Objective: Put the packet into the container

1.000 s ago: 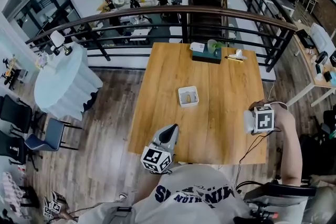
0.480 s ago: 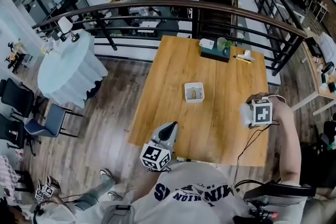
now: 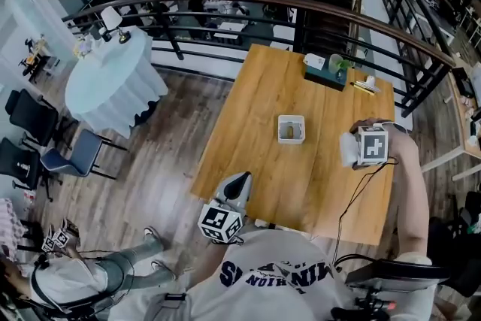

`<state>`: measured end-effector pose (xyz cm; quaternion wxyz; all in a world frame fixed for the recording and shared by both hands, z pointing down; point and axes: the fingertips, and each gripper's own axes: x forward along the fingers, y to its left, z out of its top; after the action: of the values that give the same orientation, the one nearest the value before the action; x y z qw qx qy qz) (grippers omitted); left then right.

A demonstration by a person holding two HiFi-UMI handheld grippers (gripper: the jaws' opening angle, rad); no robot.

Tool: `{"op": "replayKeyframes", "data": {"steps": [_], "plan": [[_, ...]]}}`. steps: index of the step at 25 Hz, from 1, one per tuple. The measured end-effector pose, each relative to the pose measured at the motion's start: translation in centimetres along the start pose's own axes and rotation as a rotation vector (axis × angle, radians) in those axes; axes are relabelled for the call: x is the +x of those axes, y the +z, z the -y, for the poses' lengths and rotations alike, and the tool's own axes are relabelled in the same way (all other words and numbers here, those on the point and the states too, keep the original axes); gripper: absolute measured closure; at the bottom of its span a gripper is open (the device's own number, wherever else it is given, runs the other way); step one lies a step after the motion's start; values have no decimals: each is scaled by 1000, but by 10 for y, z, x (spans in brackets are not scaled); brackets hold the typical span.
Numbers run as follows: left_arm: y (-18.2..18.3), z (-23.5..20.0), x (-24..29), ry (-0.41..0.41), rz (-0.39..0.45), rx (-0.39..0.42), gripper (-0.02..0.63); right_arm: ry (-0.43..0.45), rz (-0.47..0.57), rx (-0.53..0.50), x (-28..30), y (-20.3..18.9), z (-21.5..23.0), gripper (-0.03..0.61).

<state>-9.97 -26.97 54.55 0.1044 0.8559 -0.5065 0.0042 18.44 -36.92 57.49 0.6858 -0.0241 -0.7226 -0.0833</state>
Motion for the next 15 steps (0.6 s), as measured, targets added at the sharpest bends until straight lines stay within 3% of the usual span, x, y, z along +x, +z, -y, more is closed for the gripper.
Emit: {"op": "replayKeyframes", "data": {"steps": [15], "plan": [[-10, -22, -32, 128, 2, -29, 620, -35, 28, -82, 30, 58, 93, 129]]}}
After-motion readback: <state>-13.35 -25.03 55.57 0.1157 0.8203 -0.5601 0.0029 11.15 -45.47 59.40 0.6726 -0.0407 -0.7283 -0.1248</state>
